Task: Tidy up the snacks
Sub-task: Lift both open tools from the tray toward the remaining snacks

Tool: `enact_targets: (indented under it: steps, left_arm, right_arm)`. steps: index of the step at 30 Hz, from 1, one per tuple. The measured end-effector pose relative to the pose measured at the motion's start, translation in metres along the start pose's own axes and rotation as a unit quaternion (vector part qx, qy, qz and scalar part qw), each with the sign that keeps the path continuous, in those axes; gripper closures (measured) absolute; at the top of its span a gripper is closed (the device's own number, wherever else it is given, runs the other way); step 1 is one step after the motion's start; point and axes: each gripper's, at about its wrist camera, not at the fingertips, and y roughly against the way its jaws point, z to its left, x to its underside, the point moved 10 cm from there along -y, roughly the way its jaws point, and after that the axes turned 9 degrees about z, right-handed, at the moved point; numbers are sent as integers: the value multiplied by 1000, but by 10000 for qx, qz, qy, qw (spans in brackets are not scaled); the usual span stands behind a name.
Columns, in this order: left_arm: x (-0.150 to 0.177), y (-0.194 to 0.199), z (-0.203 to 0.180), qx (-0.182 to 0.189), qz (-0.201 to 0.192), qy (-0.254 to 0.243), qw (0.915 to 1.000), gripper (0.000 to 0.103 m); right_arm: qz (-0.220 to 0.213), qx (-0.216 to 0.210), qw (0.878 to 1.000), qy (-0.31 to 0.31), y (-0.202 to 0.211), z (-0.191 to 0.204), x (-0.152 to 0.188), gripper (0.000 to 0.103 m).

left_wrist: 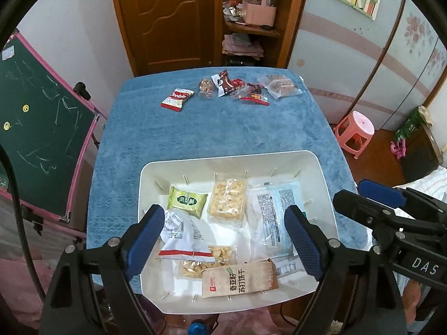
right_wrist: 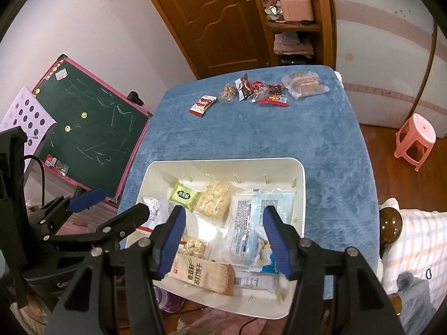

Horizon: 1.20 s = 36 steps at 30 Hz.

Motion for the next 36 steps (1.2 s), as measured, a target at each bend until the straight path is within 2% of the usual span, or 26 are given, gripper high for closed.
enact_targets:
  steps: [16,36]
  left_arm:
    - [7,7,1,-258,48,-43,9996,16]
    - [8,66,9,-657,-339,-76,9972,16]
  right_arm:
    - [177,-157,9997,100,-3,3,16,45]
    - [-214,-242,9992,255,34,12,19,45]
